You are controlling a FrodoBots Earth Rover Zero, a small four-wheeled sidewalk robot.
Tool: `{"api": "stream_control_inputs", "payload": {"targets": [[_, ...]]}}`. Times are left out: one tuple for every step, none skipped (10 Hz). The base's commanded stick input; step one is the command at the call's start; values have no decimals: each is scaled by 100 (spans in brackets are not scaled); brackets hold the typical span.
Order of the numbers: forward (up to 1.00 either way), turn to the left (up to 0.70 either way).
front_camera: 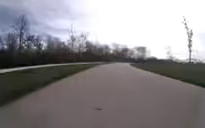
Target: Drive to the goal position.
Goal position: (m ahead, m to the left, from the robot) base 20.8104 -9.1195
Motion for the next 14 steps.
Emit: {"api": "stream_control_inputs", "payload": {"targets": [[100,0],[100,0],[100,0],[100,0],[100,0],[100,0],[100,0],[100,-6],[100,-31],[100,-27],[100,-7],[100,0],[100,0],[100,-1]]}}
